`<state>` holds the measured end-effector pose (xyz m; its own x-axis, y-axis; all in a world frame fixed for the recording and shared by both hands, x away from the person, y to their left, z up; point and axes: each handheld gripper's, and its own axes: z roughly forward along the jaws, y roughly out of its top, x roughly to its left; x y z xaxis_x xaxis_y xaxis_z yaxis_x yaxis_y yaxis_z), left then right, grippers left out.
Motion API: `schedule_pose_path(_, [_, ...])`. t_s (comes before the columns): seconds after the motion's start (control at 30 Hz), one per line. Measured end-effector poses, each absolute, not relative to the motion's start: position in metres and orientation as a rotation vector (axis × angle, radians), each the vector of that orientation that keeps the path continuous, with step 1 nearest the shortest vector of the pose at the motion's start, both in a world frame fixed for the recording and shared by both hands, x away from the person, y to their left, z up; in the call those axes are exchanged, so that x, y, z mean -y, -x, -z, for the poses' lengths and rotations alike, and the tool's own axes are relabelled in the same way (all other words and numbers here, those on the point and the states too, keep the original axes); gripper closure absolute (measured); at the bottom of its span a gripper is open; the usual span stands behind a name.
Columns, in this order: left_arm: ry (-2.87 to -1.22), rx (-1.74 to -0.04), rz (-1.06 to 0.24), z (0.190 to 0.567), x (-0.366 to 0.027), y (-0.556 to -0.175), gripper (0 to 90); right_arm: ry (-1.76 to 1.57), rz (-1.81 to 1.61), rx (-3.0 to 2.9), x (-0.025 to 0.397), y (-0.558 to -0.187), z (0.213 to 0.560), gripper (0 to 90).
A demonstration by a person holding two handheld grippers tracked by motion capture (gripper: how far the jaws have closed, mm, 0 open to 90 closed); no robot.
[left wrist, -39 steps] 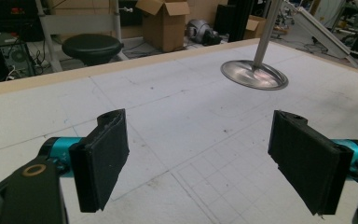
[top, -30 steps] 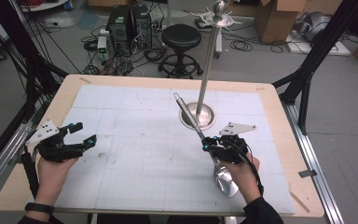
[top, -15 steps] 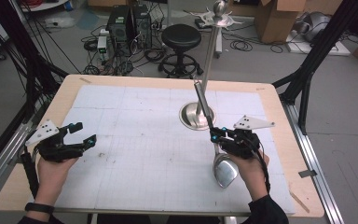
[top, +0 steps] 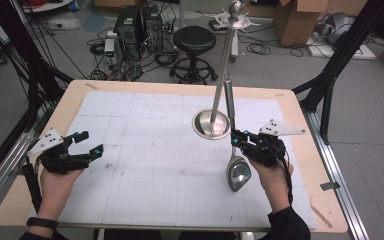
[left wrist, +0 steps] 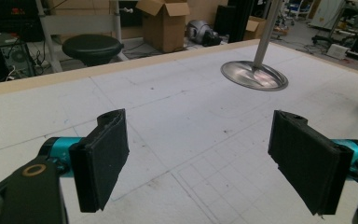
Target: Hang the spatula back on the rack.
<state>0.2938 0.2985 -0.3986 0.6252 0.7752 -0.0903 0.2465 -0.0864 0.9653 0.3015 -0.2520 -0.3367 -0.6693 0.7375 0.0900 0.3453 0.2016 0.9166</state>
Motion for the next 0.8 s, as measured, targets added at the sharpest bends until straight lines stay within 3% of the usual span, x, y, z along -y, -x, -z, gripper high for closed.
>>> schedule_pose_path(0.37, [-1.643,-0.859,-0.548,0.399,-0.299,-0.294,20.4,-1.016,-1.468,-2.081,0.255,-0.3,0.332,75.7])
schedule_pose_path(0.8, [-1.643,-0.858,-0.548,0.398,-0.299,-0.294,20.4,-0.984,-1.513,-1.985,0.263,-0.297,0.302,75.7])
